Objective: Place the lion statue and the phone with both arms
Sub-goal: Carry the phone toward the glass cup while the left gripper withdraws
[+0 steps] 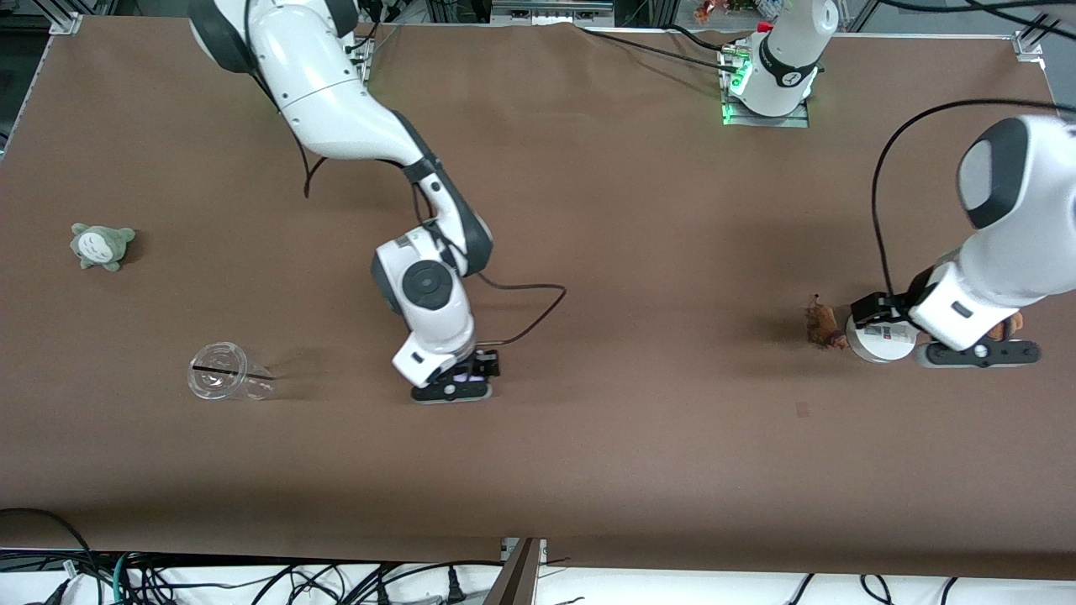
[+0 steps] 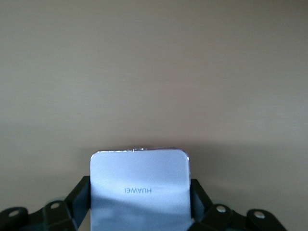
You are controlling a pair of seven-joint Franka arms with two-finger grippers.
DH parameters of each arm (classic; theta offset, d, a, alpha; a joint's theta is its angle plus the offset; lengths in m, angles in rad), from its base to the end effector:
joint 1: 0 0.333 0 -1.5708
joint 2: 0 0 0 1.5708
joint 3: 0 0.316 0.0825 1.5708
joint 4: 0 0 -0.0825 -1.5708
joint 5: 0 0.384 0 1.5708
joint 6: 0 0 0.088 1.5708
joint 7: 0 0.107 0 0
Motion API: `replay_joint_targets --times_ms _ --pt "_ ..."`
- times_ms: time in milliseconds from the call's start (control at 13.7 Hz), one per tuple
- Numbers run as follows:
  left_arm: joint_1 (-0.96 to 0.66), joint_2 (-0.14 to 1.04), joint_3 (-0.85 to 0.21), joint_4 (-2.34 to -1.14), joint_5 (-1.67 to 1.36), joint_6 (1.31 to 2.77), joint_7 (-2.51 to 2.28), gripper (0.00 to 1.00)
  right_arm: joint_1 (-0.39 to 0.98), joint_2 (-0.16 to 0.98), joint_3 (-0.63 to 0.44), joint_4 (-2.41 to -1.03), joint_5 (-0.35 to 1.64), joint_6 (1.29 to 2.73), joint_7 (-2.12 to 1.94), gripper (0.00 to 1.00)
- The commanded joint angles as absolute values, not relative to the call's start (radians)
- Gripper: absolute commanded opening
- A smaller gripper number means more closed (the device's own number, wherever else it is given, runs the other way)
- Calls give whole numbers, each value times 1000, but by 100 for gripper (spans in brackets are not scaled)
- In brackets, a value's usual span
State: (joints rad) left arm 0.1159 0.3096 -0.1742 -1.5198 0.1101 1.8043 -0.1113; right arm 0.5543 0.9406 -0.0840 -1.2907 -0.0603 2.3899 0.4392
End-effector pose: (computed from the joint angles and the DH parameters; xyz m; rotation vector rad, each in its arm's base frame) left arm 0.6520 -0.0155 0.4839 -3.0856 -0.0525 0.0240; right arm 0.6717 0.3595 0.1920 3.0946 0.1731 0.2993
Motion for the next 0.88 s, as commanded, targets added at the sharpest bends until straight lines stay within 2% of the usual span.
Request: replay_joint_targets --times_ms 0,220,439,659,805 --pt "115 330 -184 -1383 60 1673 -101 100 496 859 -72 -1414 -44 2410 333 44" --pt "127 325 -181 -1344 23 1622 -100 100 430 824 -72 -1509 -25 2486 237 46" --pt "121 293 -173 -1302 18 1594 -100 100 397 821 -72 -1532 18 2493 184 46" --pt "129 174 -164 -1368 23 1542 -103 100 350 819 -72 -1548 58 2499 106 46" --pt "111 120 -111 -1425 14 1468 -104 100 330 813 -72 -1560 86 2499 59 46"
